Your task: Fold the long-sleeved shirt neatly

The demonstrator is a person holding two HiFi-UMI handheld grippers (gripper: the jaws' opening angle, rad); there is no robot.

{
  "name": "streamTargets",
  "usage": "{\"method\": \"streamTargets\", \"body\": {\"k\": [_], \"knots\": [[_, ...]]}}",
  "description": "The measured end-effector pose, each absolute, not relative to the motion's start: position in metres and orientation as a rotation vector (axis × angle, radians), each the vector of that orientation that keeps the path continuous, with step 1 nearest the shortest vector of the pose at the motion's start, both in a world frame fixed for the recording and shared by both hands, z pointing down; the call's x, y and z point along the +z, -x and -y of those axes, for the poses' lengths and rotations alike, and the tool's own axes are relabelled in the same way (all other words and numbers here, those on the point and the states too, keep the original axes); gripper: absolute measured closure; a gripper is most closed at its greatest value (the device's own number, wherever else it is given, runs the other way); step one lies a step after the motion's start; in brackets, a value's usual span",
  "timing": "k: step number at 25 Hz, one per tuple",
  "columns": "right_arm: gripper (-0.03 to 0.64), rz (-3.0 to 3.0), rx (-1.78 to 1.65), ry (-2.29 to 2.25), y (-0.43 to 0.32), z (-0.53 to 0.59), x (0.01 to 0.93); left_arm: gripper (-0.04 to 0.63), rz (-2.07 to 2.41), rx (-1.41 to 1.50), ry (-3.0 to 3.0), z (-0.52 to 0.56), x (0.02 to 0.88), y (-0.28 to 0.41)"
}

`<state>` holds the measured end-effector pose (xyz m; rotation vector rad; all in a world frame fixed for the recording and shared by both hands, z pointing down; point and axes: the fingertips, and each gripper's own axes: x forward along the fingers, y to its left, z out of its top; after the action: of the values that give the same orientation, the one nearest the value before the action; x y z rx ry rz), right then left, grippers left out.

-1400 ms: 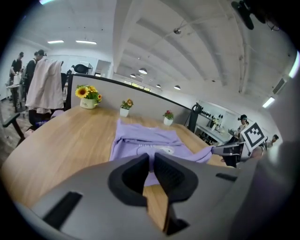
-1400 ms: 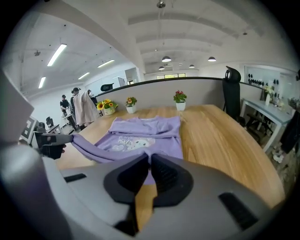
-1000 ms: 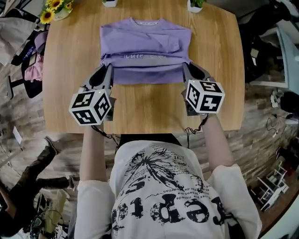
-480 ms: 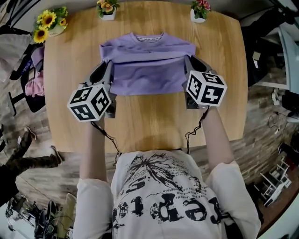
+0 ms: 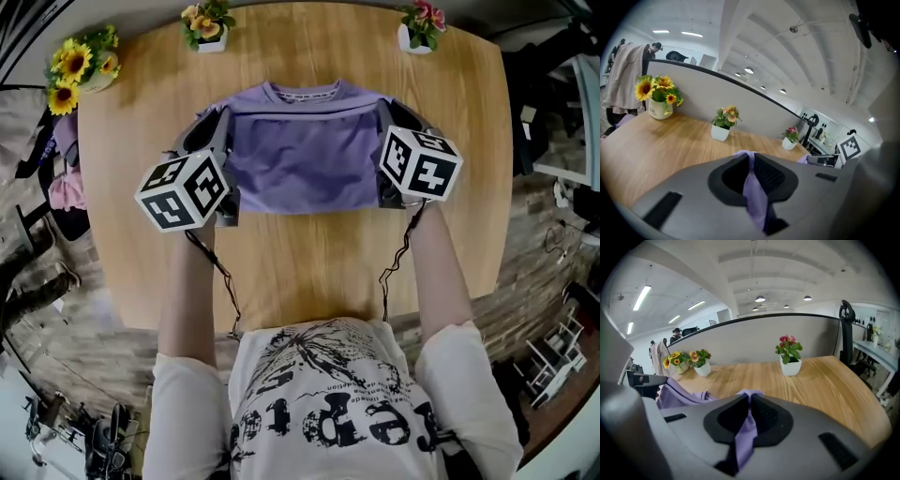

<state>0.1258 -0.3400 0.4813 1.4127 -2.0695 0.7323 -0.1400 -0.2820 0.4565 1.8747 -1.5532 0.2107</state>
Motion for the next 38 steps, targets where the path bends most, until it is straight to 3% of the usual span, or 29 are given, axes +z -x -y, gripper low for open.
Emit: {"method": "streamTargets", "body": {"k": [11, 14, 16, 19, 22, 29, 38], "knots": [[0.591, 1.971, 0.707, -1.371, -0.122, 0.369, 0.541, 0.552, 1.555, 0.408, -1.809, 0.318, 0.52, 0.143], [0.554, 1.981, 0.701, -1.382, -0.121, 0.377, 0.547, 0.541, 1.56, 0.432, -1.786, 0.322, 0.53, 0.144], [0.419, 2.015, 0.692, -1.39, -0.118, 0.381, 0.548, 0.416, 1.558, 0.439, -1.802, 0.324, 0.533, 0.142], [0.307, 2.084, 0.67, -1.44, -0.115, 0.386, 0.539, 0.217, 1.574, 0.438, -1.877, 0.326, 0.523, 0.138], [0.247, 2.139, 0.616, -1.485, -0.117, 0.385, 0.52, 0.14, 1.624, 0.451, -1.941, 0.325, 0.505, 0.138], [0.216, 2.144, 0.588, -1.444, -0.144, 0.338, 0.496, 0.143, 1.607, 0.434, -2.104, 0.29, 0.465, 0.113], [0.216, 2.023, 0.741, -1.349, -0.192, 0.266, 0.533, 0.133, 1.541, 0.312, -2.253, 0.212, 0.441, 0.049]]}}
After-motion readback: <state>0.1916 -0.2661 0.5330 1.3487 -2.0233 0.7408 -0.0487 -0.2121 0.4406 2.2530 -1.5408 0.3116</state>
